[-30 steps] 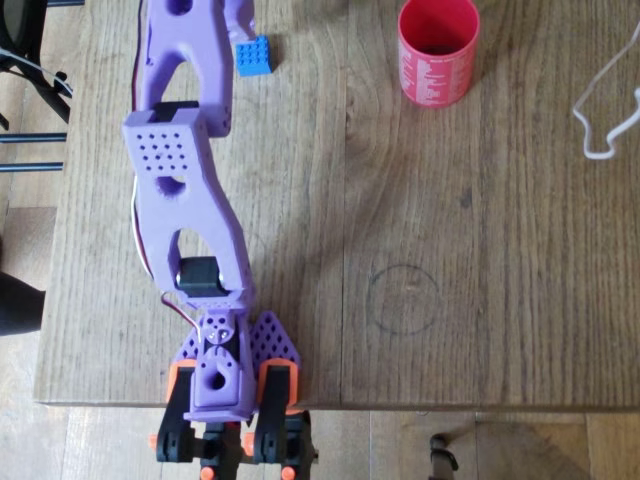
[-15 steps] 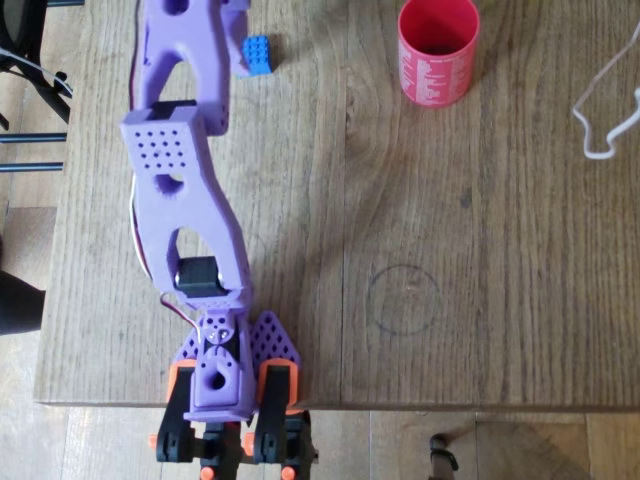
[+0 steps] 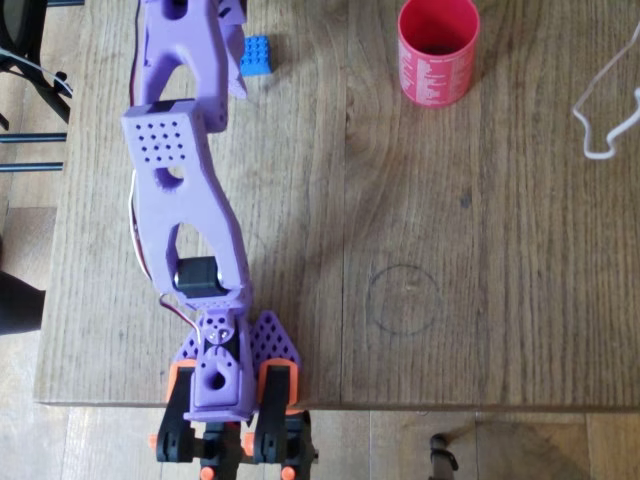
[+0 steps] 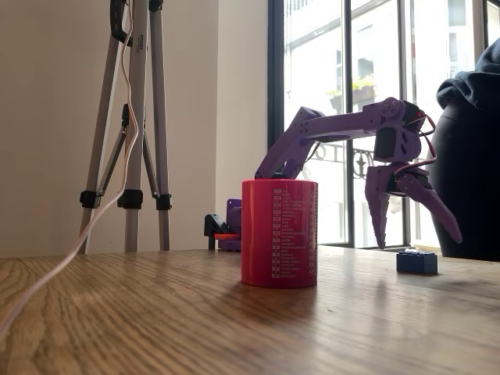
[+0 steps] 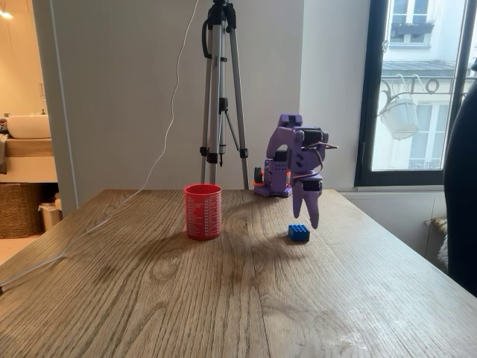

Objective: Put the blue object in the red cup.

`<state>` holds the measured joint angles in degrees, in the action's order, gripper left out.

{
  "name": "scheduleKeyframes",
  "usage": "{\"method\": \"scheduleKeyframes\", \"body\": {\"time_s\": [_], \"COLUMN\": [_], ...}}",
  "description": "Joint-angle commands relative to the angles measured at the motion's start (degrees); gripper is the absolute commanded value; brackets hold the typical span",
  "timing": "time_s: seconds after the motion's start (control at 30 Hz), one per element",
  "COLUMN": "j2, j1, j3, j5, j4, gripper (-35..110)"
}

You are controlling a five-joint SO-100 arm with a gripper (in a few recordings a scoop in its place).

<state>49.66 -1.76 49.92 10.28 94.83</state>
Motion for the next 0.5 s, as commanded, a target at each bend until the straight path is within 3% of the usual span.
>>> {"method": "scheduleKeyframes", "body": {"time_s": [0.0,0.47], "j2": [1.41,-2.90], "j1": [1.76,3.16], "j3": [-3.34,-4.57], "j5": [1.85,2.02], "j4": [-0.88,-2.72], "gripper": [47,44]}}
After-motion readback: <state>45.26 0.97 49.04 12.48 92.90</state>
